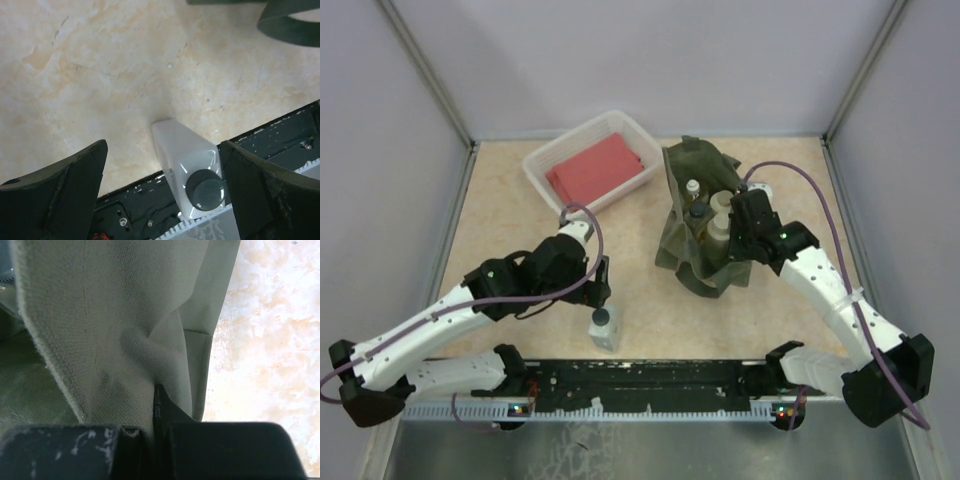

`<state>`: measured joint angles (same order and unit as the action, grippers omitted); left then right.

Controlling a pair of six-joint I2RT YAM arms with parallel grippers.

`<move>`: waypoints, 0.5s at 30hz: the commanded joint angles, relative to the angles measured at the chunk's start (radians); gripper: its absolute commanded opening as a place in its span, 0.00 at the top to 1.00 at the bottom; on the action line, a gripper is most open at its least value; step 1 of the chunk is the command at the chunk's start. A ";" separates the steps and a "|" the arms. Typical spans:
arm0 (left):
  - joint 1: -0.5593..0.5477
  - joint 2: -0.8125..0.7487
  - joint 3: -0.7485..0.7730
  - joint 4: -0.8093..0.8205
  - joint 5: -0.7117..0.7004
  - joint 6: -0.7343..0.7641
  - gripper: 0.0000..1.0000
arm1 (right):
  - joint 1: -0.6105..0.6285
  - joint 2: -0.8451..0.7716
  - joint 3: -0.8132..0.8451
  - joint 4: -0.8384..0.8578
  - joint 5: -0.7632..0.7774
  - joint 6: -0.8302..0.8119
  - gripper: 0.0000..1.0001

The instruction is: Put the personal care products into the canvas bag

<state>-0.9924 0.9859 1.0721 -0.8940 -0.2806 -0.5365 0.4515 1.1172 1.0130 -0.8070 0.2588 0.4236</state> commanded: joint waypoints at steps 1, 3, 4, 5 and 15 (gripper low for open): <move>-0.029 -0.022 -0.074 -0.099 -0.019 -0.138 0.00 | 0.003 0.026 0.024 -0.020 0.021 0.001 1.00; -0.046 -0.025 -0.093 -0.098 -0.020 -0.163 0.00 | 0.002 0.027 0.028 -0.022 0.020 0.001 1.00; -0.054 -0.026 -0.098 -0.097 -0.016 -0.171 0.00 | 0.003 0.027 0.026 -0.022 0.020 0.001 1.00; -0.062 -0.027 -0.104 -0.086 -0.010 -0.175 0.00 | 0.003 0.025 0.024 -0.022 0.020 0.001 1.00; -0.112 -0.029 -0.149 0.028 0.059 -0.180 0.00 | 0.003 0.023 0.012 -0.015 0.019 0.005 1.00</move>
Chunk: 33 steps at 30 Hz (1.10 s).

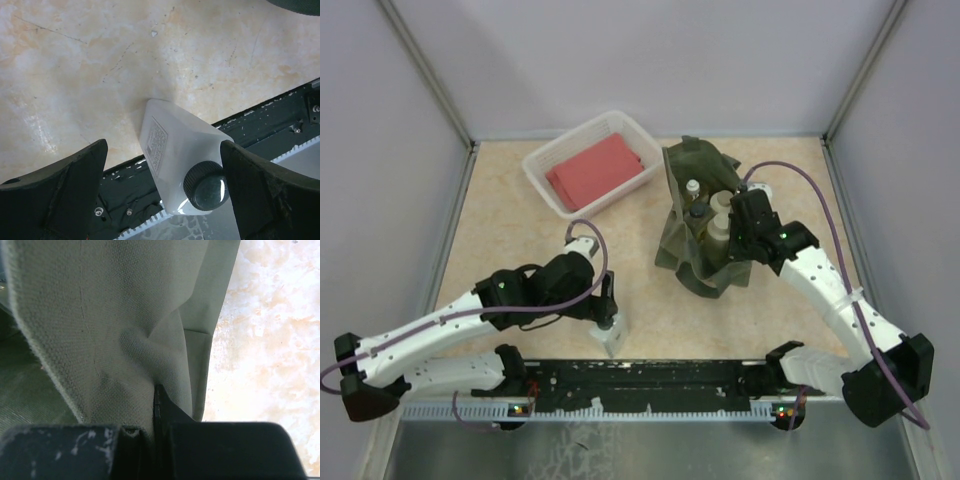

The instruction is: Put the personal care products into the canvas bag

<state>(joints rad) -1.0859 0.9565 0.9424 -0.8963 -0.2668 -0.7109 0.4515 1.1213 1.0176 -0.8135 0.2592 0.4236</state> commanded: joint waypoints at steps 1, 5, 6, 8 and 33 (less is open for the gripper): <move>-0.021 0.004 -0.021 0.043 0.051 -0.006 0.00 | 0.003 0.020 0.006 -0.007 0.017 0.006 1.00; -0.035 0.016 -0.032 0.055 0.055 -0.008 0.00 | 0.003 0.019 0.002 -0.006 0.019 0.007 1.00; -0.037 0.016 -0.034 0.056 0.054 -0.008 0.00 | 0.003 0.019 0.001 -0.006 0.019 0.009 1.00; -0.038 0.015 -0.031 0.070 0.053 0.002 0.00 | 0.003 0.019 0.000 -0.006 0.015 0.010 1.00; -0.105 0.065 0.020 0.060 0.131 0.109 0.00 | 0.003 0.004 -0.007 -0.013 0.014 0.017 1.00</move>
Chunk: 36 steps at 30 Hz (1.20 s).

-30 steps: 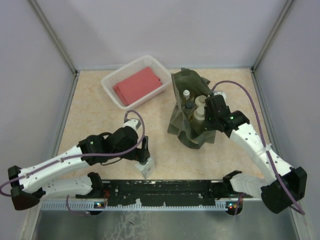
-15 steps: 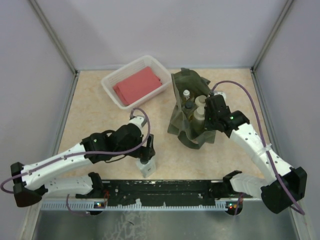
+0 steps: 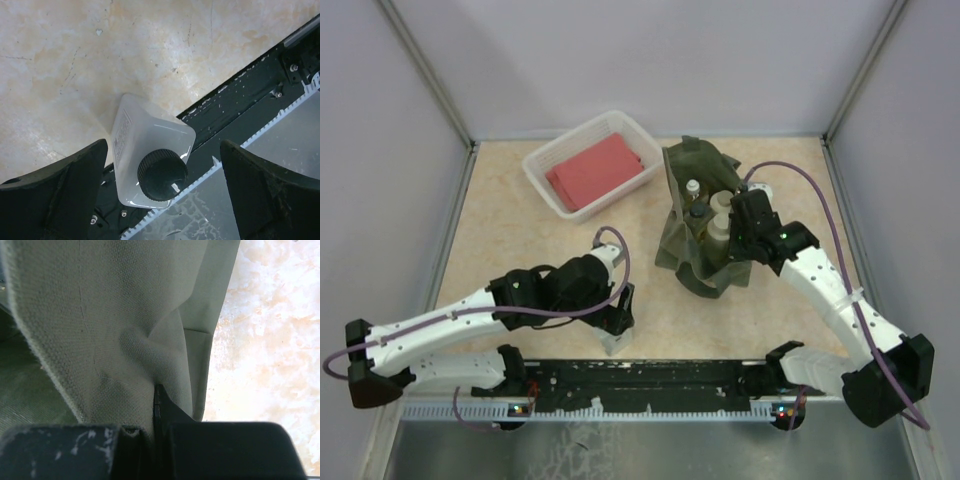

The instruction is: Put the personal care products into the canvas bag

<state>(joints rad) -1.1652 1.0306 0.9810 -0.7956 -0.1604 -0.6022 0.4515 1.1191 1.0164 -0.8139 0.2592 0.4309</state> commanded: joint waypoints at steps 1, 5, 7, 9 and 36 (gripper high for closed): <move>-0.034 -0.001 -0.022 -0.044 0.027 0.001 0.00 | 0.003 0.006 -0.005 -0.014 0.014 0.008 1.00; -0.061 0.038 -0.039 -0.067 0.009 -0.008 0.00 | 0.003 0.005 -0.005 -0.017 0.018 0.009 1.00; -0.069 0.057 -0.047 -0.072 -0.006 -0.013 0.00 | 0.003 0.006 -0.005 -0.018 0.020 0.009 1.00; -0.074 0.069 -0.051 -0.074 -0.024 -0.020 0.00 | 0.003 0.006 -0.005 -0.019 0.019 0.009 1.00; -0.074 0.132 0.245 0.064 -0.201 0.215 1.00 | 0.003 0.001 -0.010 -0.024 0.019 0.008 1.00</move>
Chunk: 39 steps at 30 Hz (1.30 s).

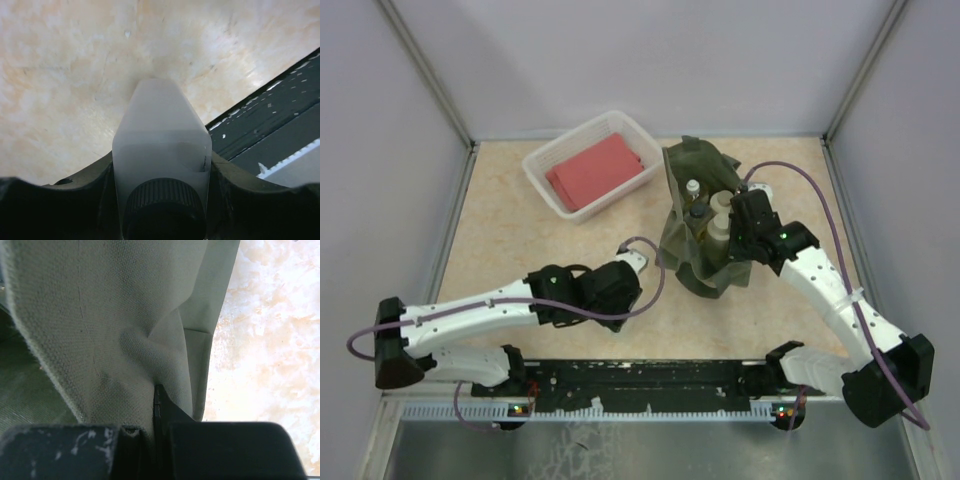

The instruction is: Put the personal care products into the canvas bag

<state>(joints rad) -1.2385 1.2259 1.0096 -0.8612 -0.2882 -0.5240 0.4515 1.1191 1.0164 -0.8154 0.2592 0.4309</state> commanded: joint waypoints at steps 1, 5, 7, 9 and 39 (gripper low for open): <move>0.000 -0.070 0.269 0.153 -0.065 0.176 1.00 | 0.003 0.002 -0.011 -0.020 0.017 0.008 1.00; 0.001 -0.041 0.500 0.219 0.027 0.315 1.00 | 0.003 0.009 -0.014 -0.016 0.015 0.008 1.00; 0.001 -0.015 0.593 0.251 0.095 0.366 1.00 | 0.003 0.010 -0.017 -0.015 0.017 0.007 1.00; 0.000 0.019 0.676 0.267 0.146 0.403 1.00 | 0.003 0.010 -0.021 -0.016 0.017 0.007 1.00; 0.167 0.526 1.070 0.325 0.126 0.560 1.00 | 0.003 -0.102 0.046 -0.129 0.100 0.040 1.00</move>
<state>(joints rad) -1.1103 1.7317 2.0819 -0.7025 -0.1444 0.0341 0.4496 1.0431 1.0161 -0.9024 0.3172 0.4572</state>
